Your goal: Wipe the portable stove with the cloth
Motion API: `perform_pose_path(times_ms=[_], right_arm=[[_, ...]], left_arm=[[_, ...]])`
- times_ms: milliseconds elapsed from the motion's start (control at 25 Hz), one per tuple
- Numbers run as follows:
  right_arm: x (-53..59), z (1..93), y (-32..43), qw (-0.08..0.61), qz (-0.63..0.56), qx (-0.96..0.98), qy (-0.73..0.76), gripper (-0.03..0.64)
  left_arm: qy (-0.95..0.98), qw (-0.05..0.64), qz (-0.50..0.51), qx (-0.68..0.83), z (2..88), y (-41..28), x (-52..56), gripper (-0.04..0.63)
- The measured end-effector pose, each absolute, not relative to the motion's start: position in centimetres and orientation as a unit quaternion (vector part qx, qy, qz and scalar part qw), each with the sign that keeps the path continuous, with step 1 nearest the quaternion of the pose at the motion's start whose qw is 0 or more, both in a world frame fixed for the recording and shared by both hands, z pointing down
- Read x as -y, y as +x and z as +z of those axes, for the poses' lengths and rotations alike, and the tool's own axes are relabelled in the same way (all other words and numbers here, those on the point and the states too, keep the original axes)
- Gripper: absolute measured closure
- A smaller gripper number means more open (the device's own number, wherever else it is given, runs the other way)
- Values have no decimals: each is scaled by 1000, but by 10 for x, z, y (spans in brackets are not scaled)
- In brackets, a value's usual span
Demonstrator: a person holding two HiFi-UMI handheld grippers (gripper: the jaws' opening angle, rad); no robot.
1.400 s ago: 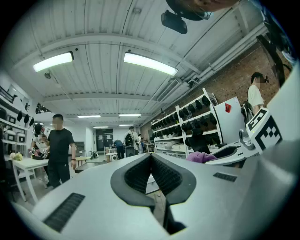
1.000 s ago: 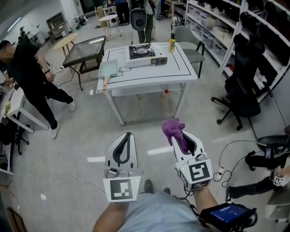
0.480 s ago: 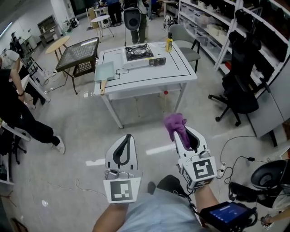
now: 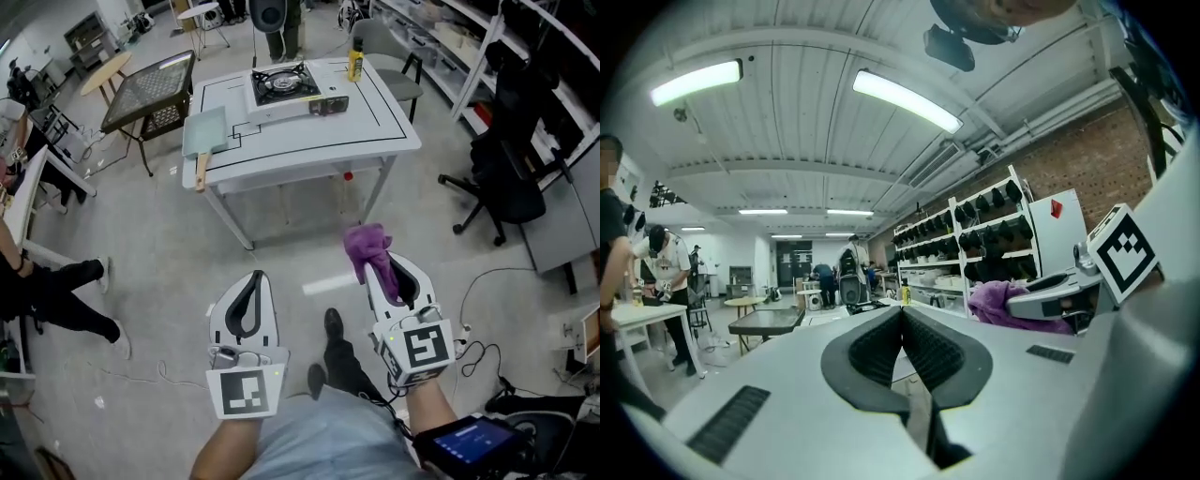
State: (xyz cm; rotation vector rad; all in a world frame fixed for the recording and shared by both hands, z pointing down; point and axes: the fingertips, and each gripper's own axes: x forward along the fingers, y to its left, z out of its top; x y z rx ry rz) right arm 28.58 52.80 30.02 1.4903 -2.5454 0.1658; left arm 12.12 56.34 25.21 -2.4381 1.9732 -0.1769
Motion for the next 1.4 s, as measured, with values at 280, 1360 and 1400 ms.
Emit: perform_pose_path(times_ms=[280, 1360, 1400], right_arm=[[-432, 326, 290, 100, 83, 860, 493, 497], [-204, 287, 272, 64, 40, 896, 438, 497], [-195, 289, 266, 65, 39, 897, 436, 497]], left_arm=[[-769, -10, -85, -633, 269, 124, -469, 577], [-723, 45, -67, -686, 225, 115, -272, 577], [-721, 41, -66, -688, 228, 109, -263, 577]])
